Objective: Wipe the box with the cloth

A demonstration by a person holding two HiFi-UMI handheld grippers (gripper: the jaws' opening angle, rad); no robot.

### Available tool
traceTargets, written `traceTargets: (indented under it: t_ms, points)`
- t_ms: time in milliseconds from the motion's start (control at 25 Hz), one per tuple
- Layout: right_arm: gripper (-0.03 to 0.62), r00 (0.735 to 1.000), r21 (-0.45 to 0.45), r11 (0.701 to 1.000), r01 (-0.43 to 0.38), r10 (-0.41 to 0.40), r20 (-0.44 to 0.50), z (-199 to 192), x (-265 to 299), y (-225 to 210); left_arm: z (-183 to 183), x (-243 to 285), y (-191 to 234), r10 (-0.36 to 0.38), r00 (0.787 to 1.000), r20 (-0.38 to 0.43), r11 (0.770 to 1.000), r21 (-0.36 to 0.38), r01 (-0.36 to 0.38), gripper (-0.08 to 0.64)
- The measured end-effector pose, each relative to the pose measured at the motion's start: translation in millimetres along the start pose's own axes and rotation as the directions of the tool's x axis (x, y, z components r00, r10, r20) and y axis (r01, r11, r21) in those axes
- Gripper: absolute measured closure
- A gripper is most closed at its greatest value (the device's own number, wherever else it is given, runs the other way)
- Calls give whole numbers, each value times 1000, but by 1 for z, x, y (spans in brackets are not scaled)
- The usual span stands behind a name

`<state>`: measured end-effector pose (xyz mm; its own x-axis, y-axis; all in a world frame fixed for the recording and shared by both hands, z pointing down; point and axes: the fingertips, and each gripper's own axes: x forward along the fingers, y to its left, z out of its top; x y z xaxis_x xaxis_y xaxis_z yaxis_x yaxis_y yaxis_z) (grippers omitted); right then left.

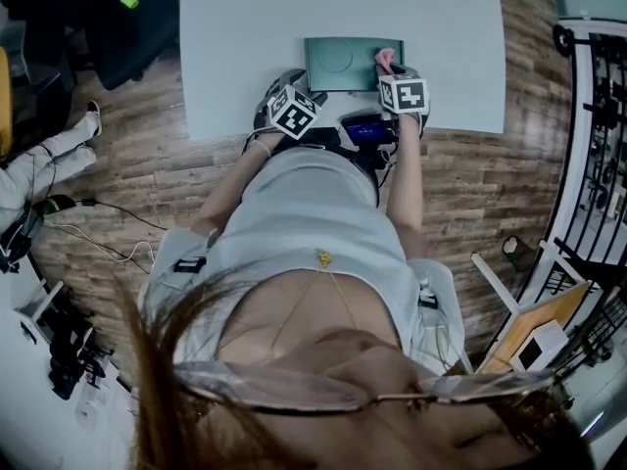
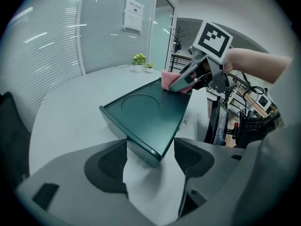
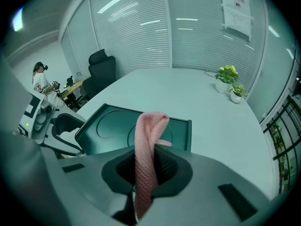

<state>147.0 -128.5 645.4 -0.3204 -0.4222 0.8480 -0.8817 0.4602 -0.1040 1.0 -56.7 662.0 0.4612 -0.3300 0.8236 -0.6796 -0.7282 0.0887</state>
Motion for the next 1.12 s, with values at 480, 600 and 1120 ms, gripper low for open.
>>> traceTargets:
  t_ms: [480, 600, 1120]
  points:
    - [552, 1000, 52, 998, -22, 22, 8, 3, 5, 14, -1, 0, 0, -51, 999, -16, 996, 73, 52, 249]
    - [552, 999, 53, 998, -39, 39, 11, 6, 6, 21, 1, 1, 0, -65, 998, -15, 994, 83, 66, 249]
    - [552, 999, 63, 997, -46, 45, 30, 12, 6, 35, 1, -1, -4, -118, 993, -19, 984, 130, 120, 249]
